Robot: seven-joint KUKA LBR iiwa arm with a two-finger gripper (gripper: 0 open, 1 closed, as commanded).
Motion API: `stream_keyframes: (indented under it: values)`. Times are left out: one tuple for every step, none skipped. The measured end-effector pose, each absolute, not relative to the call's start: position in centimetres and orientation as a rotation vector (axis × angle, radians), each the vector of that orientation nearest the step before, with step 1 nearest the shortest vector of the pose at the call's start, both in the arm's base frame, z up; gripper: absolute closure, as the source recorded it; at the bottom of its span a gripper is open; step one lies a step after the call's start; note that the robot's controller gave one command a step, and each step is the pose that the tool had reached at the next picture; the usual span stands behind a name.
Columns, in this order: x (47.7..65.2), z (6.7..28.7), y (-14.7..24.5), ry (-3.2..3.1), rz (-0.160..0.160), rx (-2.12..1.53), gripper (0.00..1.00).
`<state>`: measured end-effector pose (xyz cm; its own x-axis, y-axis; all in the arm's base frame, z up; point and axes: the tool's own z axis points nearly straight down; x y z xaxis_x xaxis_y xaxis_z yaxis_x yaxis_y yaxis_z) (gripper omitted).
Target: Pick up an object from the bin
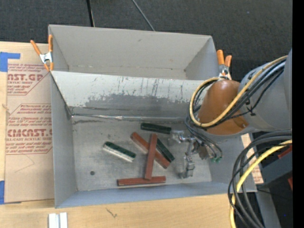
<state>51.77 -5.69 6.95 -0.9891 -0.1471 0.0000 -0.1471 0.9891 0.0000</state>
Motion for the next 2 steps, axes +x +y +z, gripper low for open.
stream_keyframes:
  values:
    - [51.8, 7.0, -5.7, -3.133, 0.0, 0.232, 0.0]
    - [51.9, 8.0, -3.6, -3.138, 0.0, 0.153, 0.0]
